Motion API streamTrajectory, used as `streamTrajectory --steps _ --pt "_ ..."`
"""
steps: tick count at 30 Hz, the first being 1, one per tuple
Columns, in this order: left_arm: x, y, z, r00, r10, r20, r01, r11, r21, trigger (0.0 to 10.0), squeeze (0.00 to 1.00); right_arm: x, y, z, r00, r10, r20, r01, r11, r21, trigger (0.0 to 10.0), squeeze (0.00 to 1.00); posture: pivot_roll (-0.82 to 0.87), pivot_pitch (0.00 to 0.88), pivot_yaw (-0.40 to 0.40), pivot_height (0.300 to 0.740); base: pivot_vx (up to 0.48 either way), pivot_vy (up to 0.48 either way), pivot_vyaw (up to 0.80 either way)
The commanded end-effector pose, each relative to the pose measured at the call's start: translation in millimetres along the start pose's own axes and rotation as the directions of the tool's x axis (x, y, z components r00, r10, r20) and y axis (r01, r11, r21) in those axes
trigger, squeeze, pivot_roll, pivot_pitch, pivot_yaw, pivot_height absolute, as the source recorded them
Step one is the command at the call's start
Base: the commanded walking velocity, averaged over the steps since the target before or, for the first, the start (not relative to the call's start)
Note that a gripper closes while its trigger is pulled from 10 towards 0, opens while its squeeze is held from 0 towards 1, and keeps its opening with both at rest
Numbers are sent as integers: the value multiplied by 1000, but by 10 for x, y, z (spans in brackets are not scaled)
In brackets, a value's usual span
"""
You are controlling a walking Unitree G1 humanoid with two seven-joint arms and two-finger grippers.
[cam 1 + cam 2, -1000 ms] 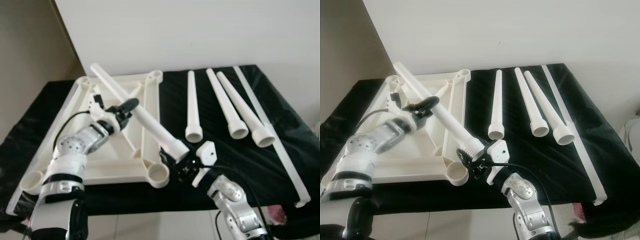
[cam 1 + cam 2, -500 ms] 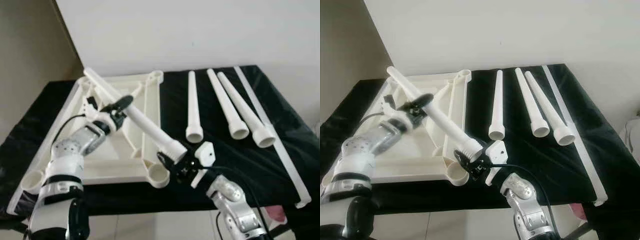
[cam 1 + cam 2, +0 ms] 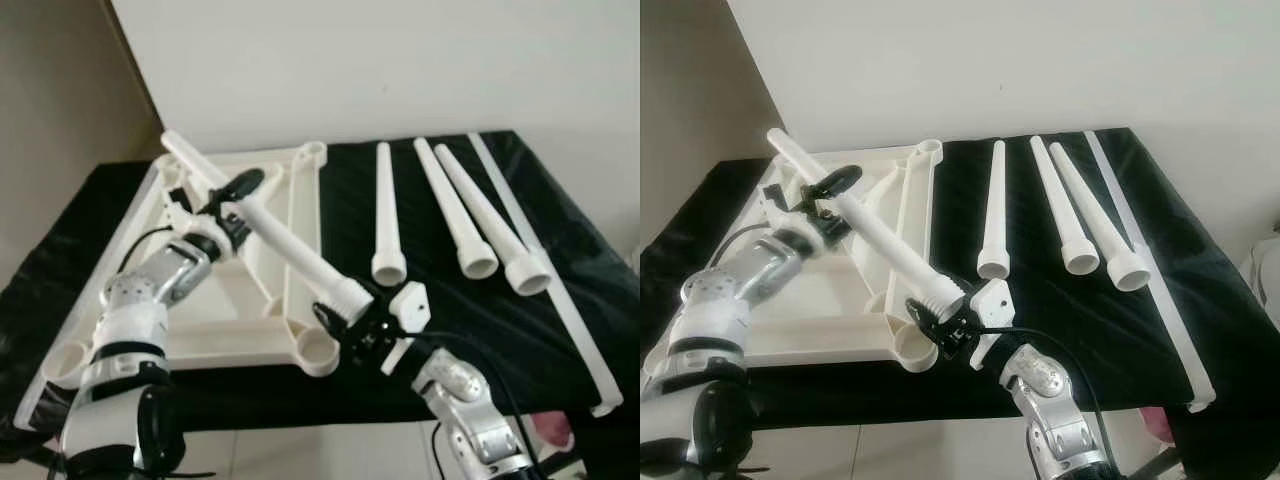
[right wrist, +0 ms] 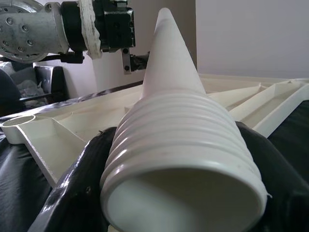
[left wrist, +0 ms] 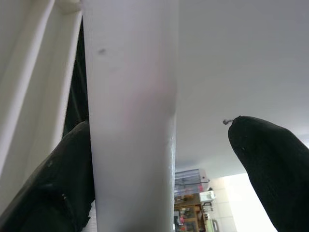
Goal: Building children table
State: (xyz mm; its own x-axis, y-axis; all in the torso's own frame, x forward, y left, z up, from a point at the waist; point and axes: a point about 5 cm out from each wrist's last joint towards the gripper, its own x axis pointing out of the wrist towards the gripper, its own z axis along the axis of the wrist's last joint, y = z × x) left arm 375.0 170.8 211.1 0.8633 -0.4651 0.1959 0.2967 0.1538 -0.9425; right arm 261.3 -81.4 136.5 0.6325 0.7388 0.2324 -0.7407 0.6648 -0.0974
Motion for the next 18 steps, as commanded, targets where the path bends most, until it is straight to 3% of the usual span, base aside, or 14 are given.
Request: streamTrajectory --steps 1,7,8,14,15,18 --pt "-23 -200 31 933 -358 23 359 933 -30 10000 1000 30 21 50 999 16 30 -16 1000 -7 10000 0 -114 2 132 740 0 0 0" --pt "-2 -179 85 944 -326 56 329 942 -70 10000 1000 32 20 49 999 18 29 -18 1000 -6 10000 0 -113 2 130 740 0 0 0" --pt "0 -178 93 945 -321 56 324 944 -62 10000 0 33 20 48 999 19 28 -19 1000 -7 10000 0 -113 0 129 740 0 0 0" --pt "10 -183 113 946 -319 64 323 944 -65 10000 0 33 20 45 999 20 26 -20 1000 -8 10000 0 -114 0 130 740 0 0 0" --pt "11 -169 123 948 -309 74 313 948 -60 0 0 34 19 44 999 21 26 -21 1000 -8 10000 0 -115 0 130 740 0 0 0" --pt "0 -166 146 942 -322 94 329 942 -64 0 0 34 13 46 999 20 26 -20 1000 -9 10000 0 -116 0 130 740 0 0 0"
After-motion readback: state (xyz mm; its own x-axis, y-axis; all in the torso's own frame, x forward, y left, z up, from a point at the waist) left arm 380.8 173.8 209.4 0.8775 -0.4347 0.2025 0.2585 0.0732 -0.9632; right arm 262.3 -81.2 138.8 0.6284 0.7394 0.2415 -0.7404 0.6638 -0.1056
